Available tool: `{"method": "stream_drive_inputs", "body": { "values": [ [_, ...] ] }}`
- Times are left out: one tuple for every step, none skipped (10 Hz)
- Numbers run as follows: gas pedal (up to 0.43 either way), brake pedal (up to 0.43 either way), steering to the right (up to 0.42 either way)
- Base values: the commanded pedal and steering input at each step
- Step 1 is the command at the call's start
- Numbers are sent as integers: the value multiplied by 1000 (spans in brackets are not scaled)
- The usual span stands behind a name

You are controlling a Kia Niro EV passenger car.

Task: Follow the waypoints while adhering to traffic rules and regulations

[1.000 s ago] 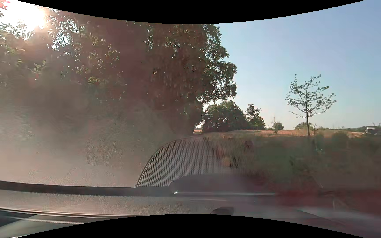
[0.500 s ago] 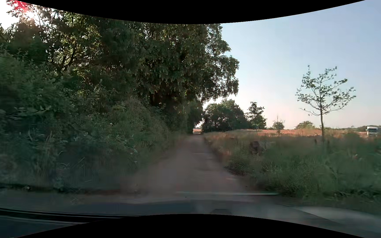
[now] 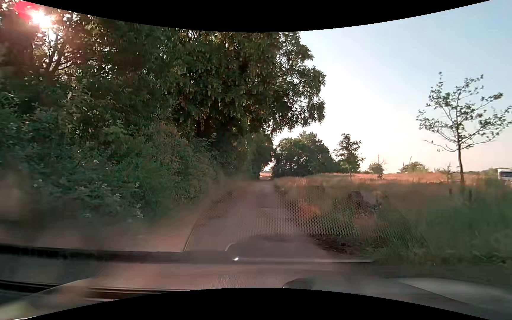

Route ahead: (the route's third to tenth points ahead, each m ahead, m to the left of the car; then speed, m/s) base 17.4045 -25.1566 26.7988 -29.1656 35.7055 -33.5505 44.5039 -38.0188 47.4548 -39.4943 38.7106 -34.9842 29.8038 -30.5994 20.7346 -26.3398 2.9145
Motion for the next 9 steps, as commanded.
{"method": "stream_drive_inputs", "body": {
  "values": [
    [20,0,-21],
    [20,0,-26],
    [8,0,-34],
    [8,0,-37],
    [8,0,-38],
    [8,0,-40],
    [8,0,-40],
    [8,0,-40],
    [8,0,-41]
  ]
}}
